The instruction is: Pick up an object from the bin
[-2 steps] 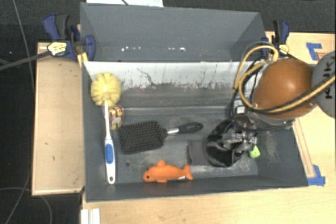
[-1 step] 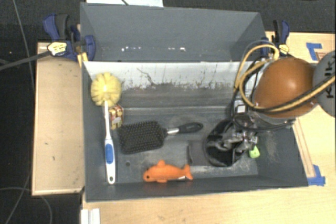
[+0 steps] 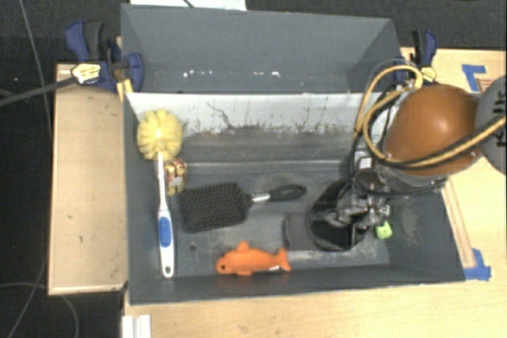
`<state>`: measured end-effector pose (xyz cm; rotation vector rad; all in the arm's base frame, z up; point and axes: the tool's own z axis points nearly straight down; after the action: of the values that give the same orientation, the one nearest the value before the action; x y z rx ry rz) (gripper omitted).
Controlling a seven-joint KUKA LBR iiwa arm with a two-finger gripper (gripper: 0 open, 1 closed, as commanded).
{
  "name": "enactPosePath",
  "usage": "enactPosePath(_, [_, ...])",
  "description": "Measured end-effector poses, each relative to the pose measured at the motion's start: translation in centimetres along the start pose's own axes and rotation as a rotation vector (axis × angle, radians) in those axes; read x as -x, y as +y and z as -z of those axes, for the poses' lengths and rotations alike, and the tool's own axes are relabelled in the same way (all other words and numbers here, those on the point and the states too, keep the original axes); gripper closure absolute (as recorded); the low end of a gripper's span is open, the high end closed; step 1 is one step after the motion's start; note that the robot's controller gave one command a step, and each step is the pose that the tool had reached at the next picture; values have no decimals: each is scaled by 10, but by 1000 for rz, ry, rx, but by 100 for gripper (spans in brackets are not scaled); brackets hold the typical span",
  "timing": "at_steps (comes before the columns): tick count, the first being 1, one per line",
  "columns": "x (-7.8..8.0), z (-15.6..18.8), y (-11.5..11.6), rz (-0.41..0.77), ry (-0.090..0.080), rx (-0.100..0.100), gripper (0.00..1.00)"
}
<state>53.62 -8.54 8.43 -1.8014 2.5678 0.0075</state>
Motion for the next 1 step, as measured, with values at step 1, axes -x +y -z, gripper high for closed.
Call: enactPosePath(1, [0, 10, 0, -1, -1, -2, 100])
